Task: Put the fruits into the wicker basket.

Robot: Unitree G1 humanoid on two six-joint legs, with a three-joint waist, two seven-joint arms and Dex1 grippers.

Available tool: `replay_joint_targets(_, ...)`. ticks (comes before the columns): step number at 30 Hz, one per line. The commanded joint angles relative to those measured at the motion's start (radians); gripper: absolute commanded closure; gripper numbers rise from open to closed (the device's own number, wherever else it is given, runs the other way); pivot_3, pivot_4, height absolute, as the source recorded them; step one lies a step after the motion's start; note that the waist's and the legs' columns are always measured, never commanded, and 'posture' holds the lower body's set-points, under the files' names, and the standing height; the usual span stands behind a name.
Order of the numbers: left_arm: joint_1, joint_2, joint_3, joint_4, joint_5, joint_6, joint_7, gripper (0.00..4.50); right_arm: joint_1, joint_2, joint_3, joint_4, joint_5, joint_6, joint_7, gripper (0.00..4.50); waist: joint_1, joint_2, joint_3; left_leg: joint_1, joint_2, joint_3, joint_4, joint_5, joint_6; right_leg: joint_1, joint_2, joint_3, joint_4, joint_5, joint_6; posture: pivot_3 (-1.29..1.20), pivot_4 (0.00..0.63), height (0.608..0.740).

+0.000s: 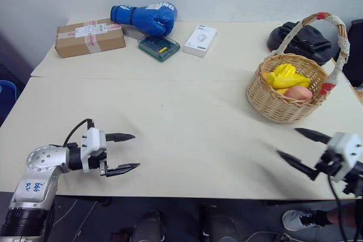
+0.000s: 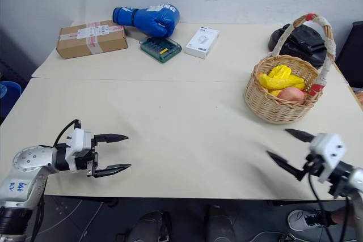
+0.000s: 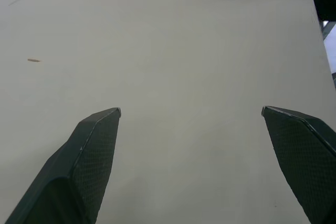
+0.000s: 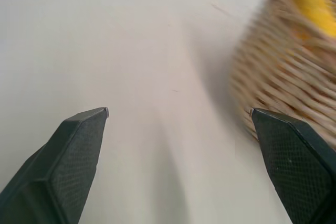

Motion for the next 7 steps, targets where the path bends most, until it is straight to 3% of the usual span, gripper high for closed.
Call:
replay_joint_targets(1,0.034,-0.03,0.022,-0.048,0.039,-0.072,0.07,0.0,-0.057,0.029,0.127,0.01,-0.07,-0.159,0.046,0.04,0.001,0.0,0.0,0.0,0.0,0.0,-0.001,0.0,0.0,-0.001,0.0,0.0,0.0,0.0,0.0,0.0,0.15,0.74)
replay_joint_targets(7,0.098,-0.073,0.011,-0.095,0.091,-0.161,0.142,0.0,-0.161,0.095,0.245,0.106,-0.102,-0.231,0.022,0.04,0.006,0.0,0.0,-0.003,0.0,-0.001,0.0,0.001,-0.006,-0.002,0.001,-0.003,0.0,-0.001,-0.001,0.0,0.15,0.74)
